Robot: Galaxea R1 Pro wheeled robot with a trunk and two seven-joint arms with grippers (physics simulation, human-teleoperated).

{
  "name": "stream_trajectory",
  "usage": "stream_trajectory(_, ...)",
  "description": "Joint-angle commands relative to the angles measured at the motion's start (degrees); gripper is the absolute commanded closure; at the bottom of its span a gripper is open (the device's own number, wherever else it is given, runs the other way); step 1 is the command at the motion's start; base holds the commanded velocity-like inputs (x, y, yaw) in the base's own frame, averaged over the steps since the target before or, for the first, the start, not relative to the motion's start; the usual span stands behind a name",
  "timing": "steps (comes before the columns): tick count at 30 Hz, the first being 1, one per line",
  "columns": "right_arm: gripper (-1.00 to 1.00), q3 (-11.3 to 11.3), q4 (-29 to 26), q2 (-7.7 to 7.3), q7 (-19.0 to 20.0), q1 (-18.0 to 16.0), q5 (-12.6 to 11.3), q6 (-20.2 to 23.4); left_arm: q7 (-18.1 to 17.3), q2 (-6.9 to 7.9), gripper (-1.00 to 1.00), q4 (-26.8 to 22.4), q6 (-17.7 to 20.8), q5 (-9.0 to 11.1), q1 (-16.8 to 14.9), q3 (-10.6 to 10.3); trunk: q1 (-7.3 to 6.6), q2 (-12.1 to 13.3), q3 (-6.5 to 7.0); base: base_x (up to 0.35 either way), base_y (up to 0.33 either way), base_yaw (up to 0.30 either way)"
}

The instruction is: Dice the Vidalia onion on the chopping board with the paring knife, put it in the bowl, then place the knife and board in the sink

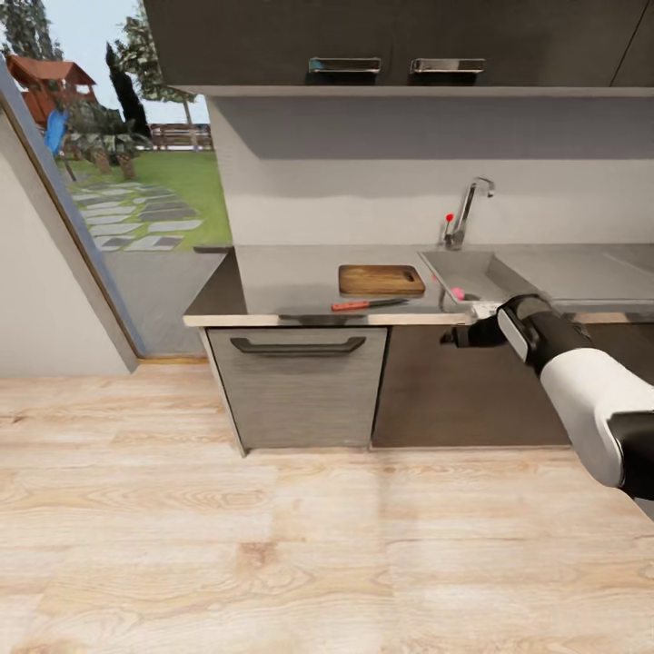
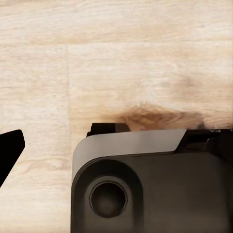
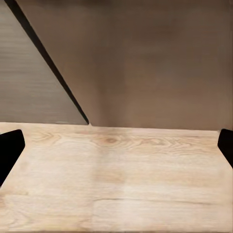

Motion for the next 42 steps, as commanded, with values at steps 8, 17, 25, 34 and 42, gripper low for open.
stream_trajectory(8, -1.00, 0.4, 17.3, 0.13, 0.3, 0.5, 0.3, -19.2, 0.0, 0.00, -1.00, -0.1, -0.1, 0.0, 0.0, 0.0, -0.01, 0.0, -0.04, -0.008, 0.000, 0.000)
stream_trajectory(17, -1.00, 0.3, 20.2, 3.15, -0.3, 29.0, 3.1, -49.8, 0.0, 0.00, -1.00, -0.1, -0.1, 0.0, 0.0, 0.1, -0.01, 0.0, -0.04, 0.000, 0.000, 0.000)
stream_trajectory(25, -1.00, 0.3, 20.2, 9.11, -2.9, 49.2, 3.3, -71.3, 0.1, 0.00, -1.00, -0.1, -0.1, 0.0, 0.0, 0.2, -0.01, 0.0, -0.04, 0.000, 0.000, 0.000)
stream_trajectory(34, -1.00, 0.3, 20.3, 10.63, -6.6, 62.4, 3.2, -91.5, 0.1, -0.06, -1.00, -0.2, 0.0, 0.2, 0.0, 0.3, -0.01, 0.0, -0.04, 0.000, 0.000, 0.000)
stream_trajectory(42, -1.00, 0.3, 20.2, 16.91, -27.7, 71.0, 3.3, -105.5, 6.2, -1.67, -1.00, -7.1, 0.3, 0.3, 0.0, 0.3, -0.01, 0.0, -0.04, 0.000, 0.000, 0.000)
